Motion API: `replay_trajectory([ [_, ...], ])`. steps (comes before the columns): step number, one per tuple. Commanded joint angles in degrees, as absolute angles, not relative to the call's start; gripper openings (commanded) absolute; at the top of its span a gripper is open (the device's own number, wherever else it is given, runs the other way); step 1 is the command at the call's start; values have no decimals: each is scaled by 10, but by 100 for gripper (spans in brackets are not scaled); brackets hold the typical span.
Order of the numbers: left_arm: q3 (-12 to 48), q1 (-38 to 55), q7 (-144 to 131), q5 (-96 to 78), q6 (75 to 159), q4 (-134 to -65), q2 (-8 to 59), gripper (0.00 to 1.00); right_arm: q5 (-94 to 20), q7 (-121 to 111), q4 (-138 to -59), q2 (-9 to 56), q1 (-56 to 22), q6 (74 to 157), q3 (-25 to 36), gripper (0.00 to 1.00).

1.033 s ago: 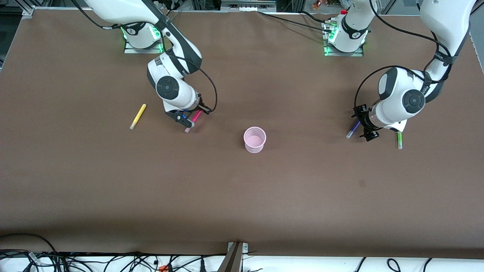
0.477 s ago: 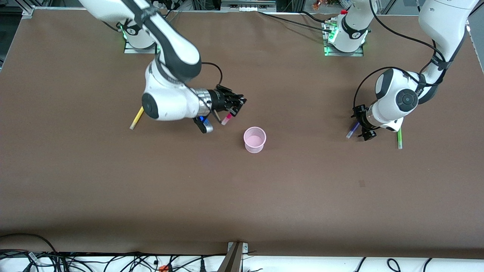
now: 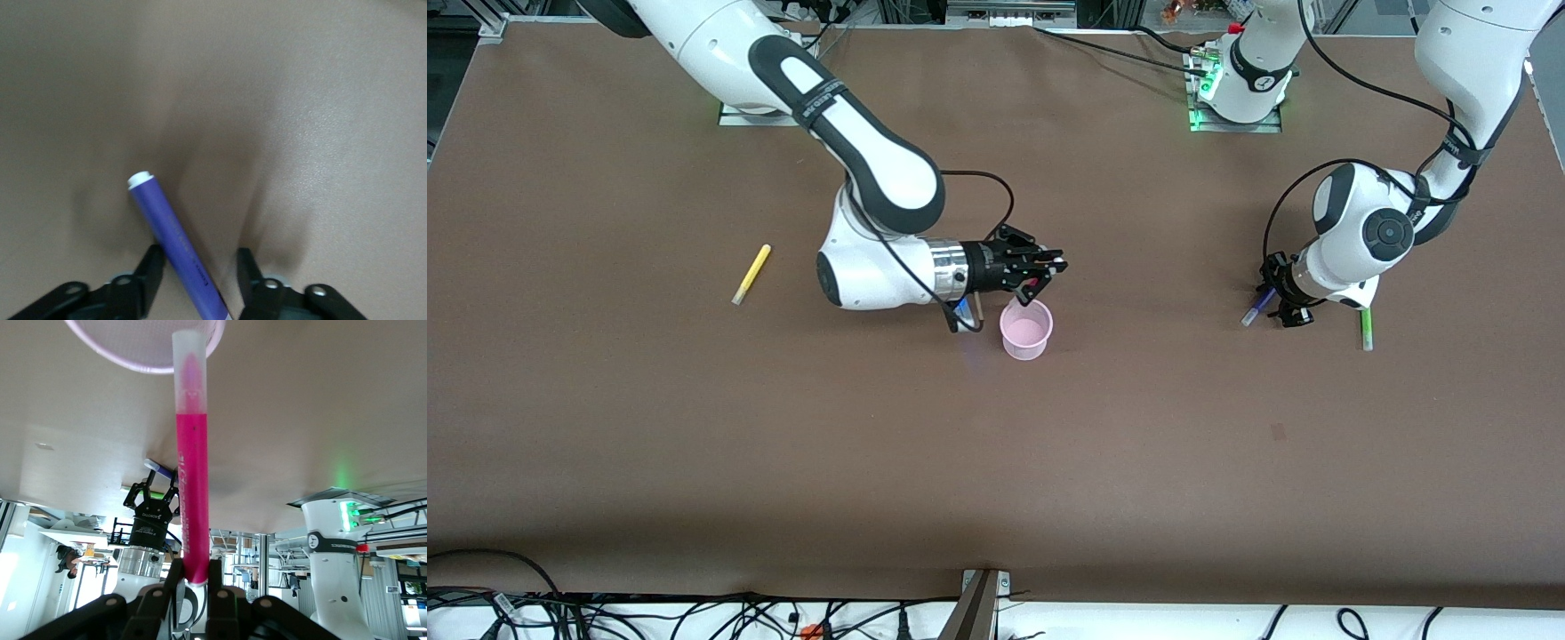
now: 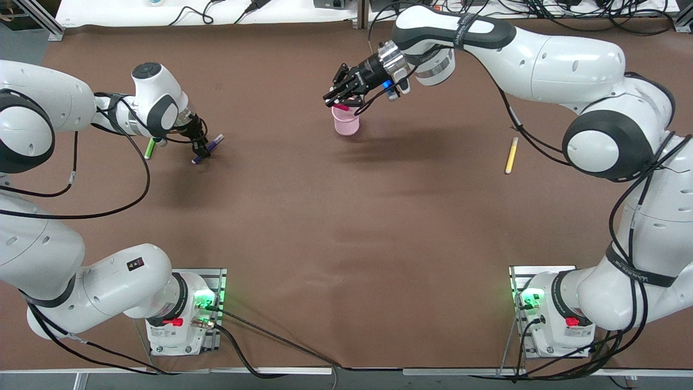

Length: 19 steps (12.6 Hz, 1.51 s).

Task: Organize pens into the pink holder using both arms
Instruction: 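Lift the pink marker with the right gripper and drop it into the cup, then retract the right gripper while the left gripper carries the purple marker over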

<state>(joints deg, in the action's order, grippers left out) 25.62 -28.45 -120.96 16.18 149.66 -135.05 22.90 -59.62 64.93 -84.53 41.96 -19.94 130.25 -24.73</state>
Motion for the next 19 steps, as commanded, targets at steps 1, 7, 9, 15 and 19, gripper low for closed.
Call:
replay_trajectory([
  [1,257,-286,-1252,188,1511,-1361,222,0,-606,649,-819,442,-209,1324,-250,0],
  [7,263,-280,-1250,189,1469,-1353,179,0,-604,635,-760,502,-212,1325,-246,0],
  [9,276,-279,-1249,189,1444,-1343,156,0,-603,615,-763,506,-211,1325,-245,17],
  [15,356,-266,-1244,189,1247,-1198,142,0,-519,625,-759,446,-148,1200,-221,100],
  [19,356,-149,-1248,198,1096,-1065,156,0,-328,611,-779,331,-132,1127,-212,100],
])
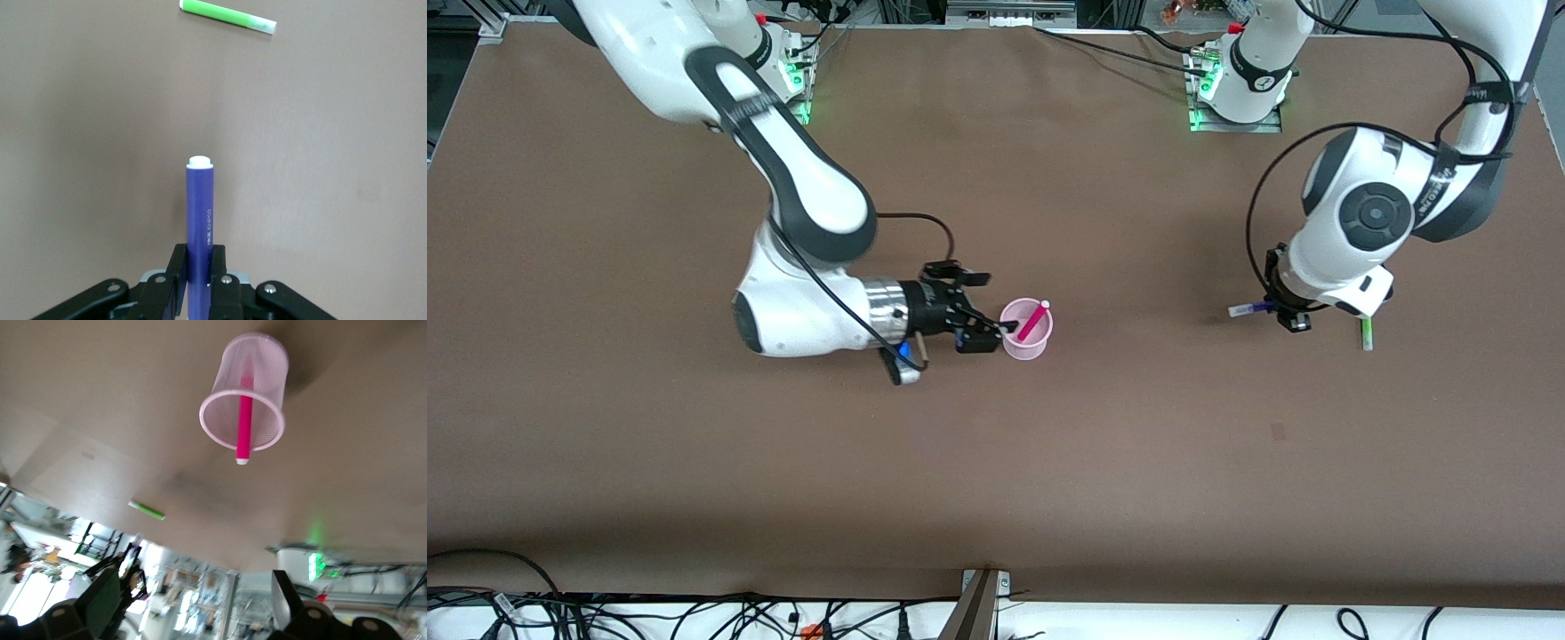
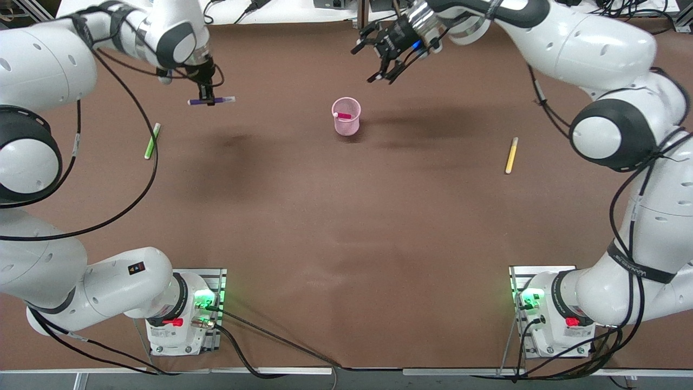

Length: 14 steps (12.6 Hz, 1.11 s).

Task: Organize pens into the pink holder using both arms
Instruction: 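Retract the right gripper while the left gripper carries the purple marker over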

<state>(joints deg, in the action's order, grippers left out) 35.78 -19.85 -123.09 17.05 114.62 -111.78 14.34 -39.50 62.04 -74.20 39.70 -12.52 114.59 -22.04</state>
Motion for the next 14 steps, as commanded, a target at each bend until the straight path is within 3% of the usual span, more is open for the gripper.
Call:
replay_trajectory([
  [1,356,-116,-1249,212,1089,-1050,157,0,-277,593,-801,288,-132,1108,-201,100],
  [6,349,53,-1296,321,1052,-935,240,0,-227,282,-956,69,-132,979,-40,100],
  [8,343,111,-1324,385,1051,-898,282,0,-145,196,-999,-1,-131,950,-13,100],
  [11,284,215,-1341,482,1051,-835,362,0,-43,132,-994,-49,-128,903,11,100],
  [14,159,347,-1351,506,1054,-784,413,0,-22,88,-963,-49,-128,892,32,100],
])
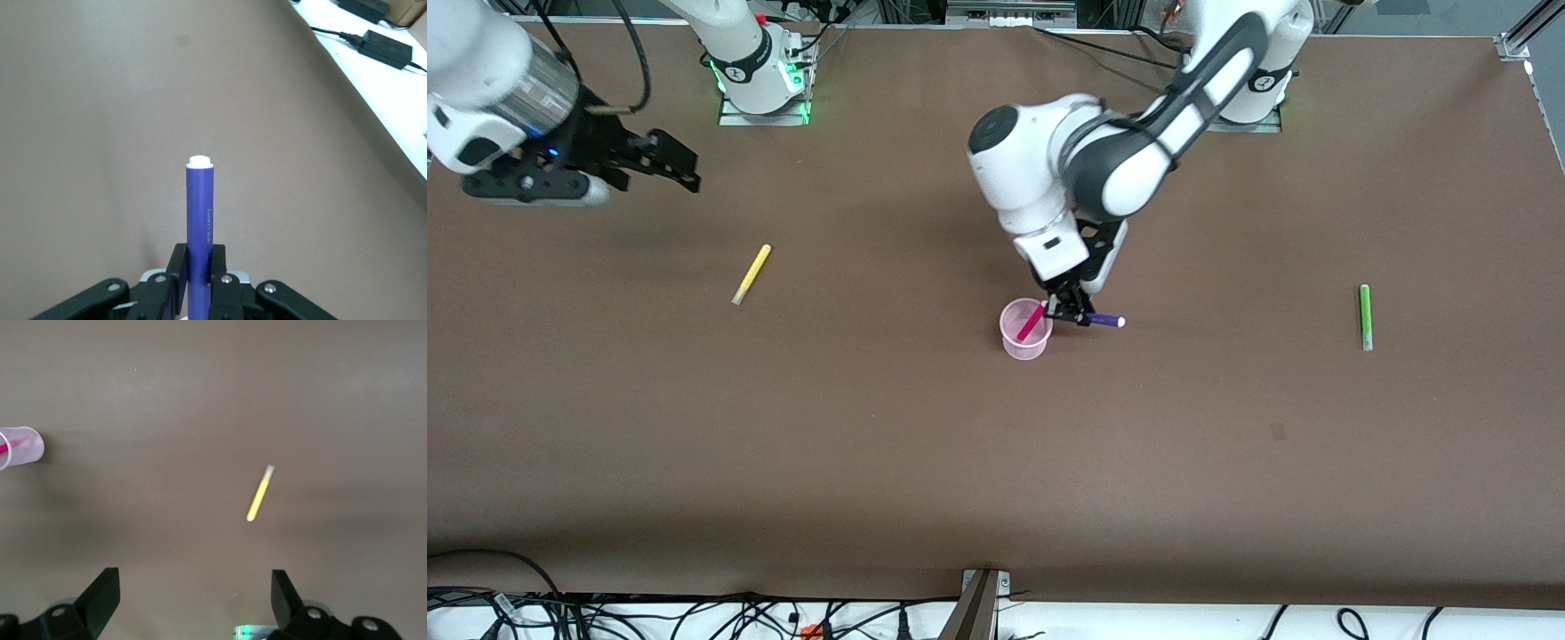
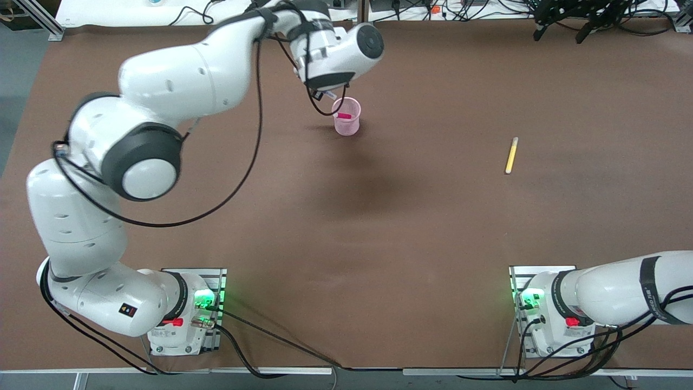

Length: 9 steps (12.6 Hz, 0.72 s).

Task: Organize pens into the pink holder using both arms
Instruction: 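Lower the purple marker into the pink cup and open the left gripper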

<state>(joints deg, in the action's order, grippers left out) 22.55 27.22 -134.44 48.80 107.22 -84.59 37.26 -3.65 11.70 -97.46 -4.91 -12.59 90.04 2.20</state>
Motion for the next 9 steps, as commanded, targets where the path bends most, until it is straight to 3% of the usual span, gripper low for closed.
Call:
replay_trajectory([
  [1,120,381,-1360,506,1056,-778,424,0,-10,86,-952,-45,-127,890,32,100],
  [9,27,496,-1377,508,1052,-773,456,0,15,91,-893,21,-127,879,42,100],
])
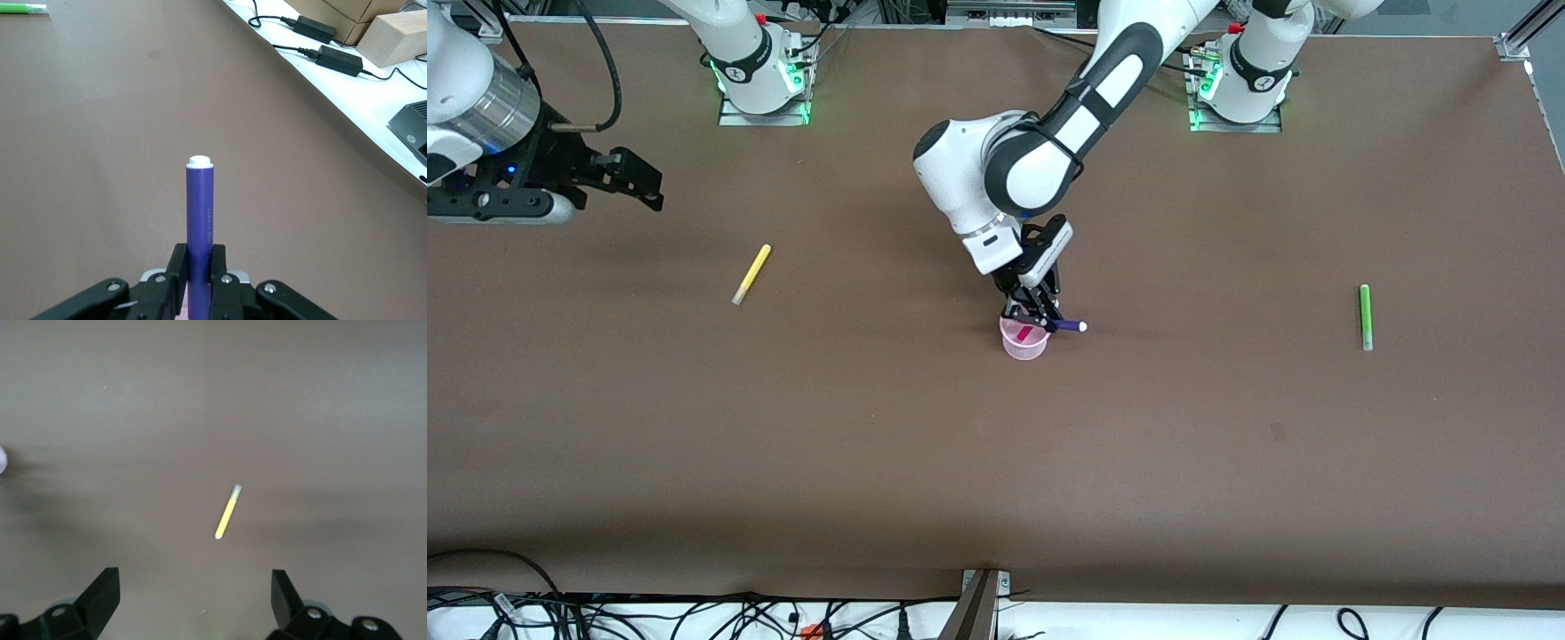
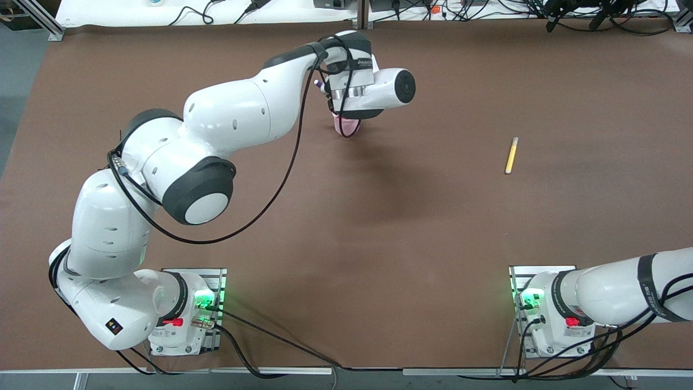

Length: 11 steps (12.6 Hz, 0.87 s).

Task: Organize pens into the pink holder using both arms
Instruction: 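Lower the purple marker into the pink cup and open the left gripper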

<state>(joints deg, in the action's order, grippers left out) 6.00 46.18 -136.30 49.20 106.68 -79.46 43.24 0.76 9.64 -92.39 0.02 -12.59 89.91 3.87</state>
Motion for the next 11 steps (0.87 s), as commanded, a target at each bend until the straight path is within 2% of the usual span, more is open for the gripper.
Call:
replay_trajectory([
  [1,10,513,-1385,508,1052,-773,464,0,4,94,-890,25,-127,869,44,100],
  [3,-11,532,-1389,508,1052,-773,466,0,-4,99,-887,24,-129,863,47,100],
  [9,-17,545,-1387,509,1051,-752,479,0,-8,99,-887,25,-127,868,54,100],
  [10,-17,545,-1387,509,1051,-751,479,14,-9,98,-887,25,-127,869,54,100],
  [11,-18,545,-1386,509,1051,-751,479,35,-9,97,-887,25,-127,869,54,100],
])
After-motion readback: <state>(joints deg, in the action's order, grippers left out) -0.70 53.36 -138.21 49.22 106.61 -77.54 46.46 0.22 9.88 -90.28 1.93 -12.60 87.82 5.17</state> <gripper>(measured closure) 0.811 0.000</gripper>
